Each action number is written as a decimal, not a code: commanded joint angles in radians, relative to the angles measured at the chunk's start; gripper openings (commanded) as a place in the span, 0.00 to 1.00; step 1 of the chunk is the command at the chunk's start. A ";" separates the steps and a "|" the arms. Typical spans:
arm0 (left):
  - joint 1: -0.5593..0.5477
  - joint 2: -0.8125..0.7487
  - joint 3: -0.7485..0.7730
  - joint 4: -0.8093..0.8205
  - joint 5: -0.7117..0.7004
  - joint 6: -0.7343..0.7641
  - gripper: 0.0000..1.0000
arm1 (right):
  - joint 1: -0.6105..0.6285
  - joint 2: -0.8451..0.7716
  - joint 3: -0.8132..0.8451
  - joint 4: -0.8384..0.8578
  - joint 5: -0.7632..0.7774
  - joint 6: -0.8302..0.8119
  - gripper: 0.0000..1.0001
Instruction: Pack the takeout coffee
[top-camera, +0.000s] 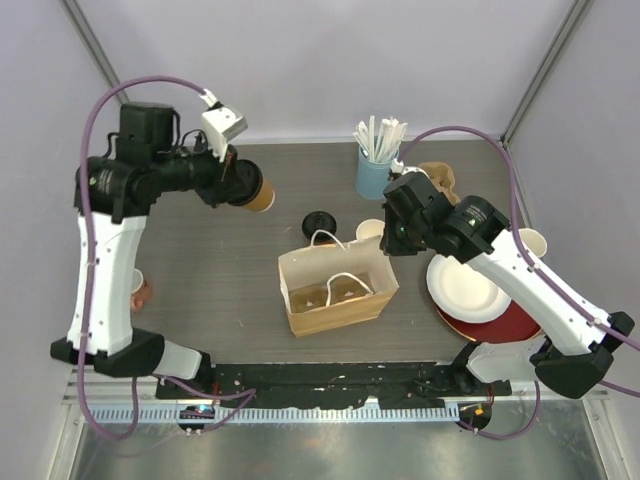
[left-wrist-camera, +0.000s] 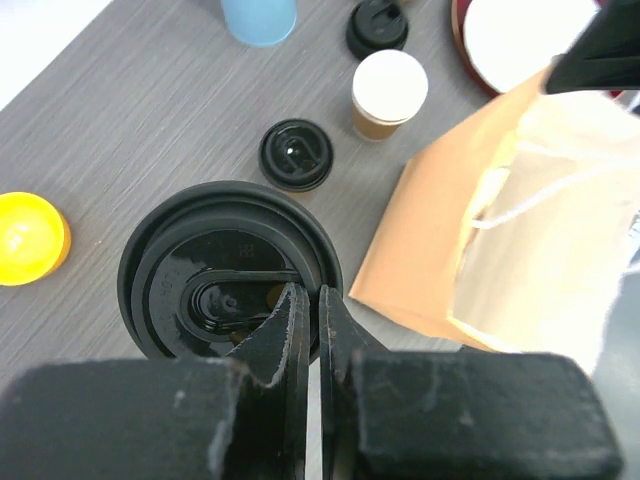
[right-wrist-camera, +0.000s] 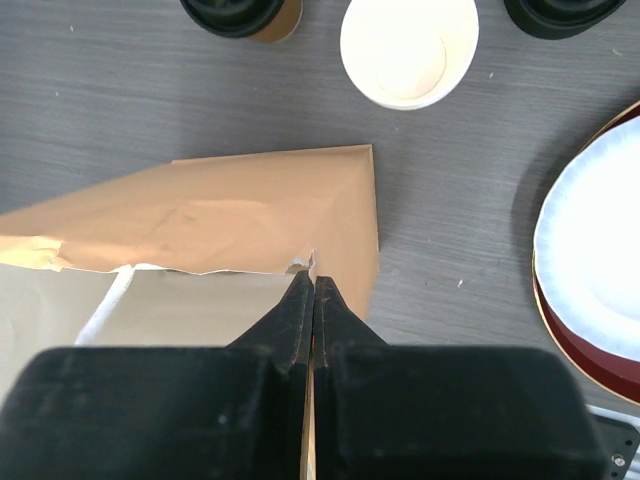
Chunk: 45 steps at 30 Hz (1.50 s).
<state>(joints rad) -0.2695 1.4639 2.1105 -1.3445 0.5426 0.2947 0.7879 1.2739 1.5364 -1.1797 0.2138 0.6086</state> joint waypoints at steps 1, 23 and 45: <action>-0.005 -0.094 -0.010 -0.318 0.126 -0.100 0.00 | 0.001 -0.009 0.001 0.098 0.065 0.060 0.01; -0.105 -0.232 -0.214 -0.306 0.308 -0.190 0.00 | 0.065 0.122 0.102 0.123 0.110 0.266 0.01; -0.490 -0.149 -0.420 0.020 -0.199 -0.339 0.00 | 0.066 0.085 0.082 0.138 0.108 0.264 0.01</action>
<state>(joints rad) -0.7311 1.3048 1.6798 -1.3556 0.4370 0.0288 0.8497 1.4124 1.6337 -1.0893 0.3019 0.8700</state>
